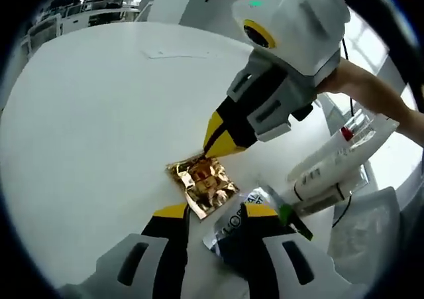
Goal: Arrange the skincare products in the storage area until every visible bottle or jar stands upright without overlapping.
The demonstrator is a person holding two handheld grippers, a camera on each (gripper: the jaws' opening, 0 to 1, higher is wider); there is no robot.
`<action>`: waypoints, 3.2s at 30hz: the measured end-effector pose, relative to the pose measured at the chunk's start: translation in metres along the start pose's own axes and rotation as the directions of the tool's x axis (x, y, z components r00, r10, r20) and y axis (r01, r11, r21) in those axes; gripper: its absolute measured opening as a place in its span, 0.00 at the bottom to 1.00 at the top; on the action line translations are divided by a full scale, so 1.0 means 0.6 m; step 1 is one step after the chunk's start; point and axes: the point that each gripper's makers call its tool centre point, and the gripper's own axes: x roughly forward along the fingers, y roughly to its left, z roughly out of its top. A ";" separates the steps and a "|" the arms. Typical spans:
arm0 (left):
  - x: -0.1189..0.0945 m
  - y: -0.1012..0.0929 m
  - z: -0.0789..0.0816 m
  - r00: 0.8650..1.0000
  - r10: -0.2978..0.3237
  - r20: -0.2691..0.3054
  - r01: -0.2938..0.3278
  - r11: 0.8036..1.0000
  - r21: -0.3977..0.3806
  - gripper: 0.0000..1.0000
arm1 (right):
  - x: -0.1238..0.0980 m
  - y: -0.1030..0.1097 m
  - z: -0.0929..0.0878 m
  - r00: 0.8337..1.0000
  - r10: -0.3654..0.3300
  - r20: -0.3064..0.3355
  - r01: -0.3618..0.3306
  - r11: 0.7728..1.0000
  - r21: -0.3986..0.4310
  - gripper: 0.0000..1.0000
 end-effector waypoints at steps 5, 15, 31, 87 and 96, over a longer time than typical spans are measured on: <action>-0.002 0.008 0.007 1.000 0.005 0.026 -0.004 0.998 -0.058 0.21 | 0.000 0.002 0.000 1.000 -0.005 0.007 0.004 1.000 0.008 0.04; 0.008 -0.013 0.039 0.991 -0.064 0.115 0.081 0.985 -0.151 0.06 | 0.001 -0.001 0.001 1.000 0.012 0.014 -0.013 0.998 0.057 0.01; 0.022 0.000 0.026 0.994 -0.020 0.111 0.042 0.979 -0.199 0.00 | 0.002 -0.001 0.005 1.000 0.013 0.021 -0.014 0.999 0.046 0.01; -0.290 -0.176 0.070 0.834 -0.041 0.550 0.029 0.999 0.030 0.00 | -0.326 0.232 0.088 0.780 -0.081 0.620 0.036 0.996 0.085 0.15; -0.312 -0.222 0.041 0.813 -0.093 0.575 0.094 0.995 0.029 0.00 | -0.335 0.293 0.084 0.648 -0.051 0.760 -0.142 0.972 0.187 0.16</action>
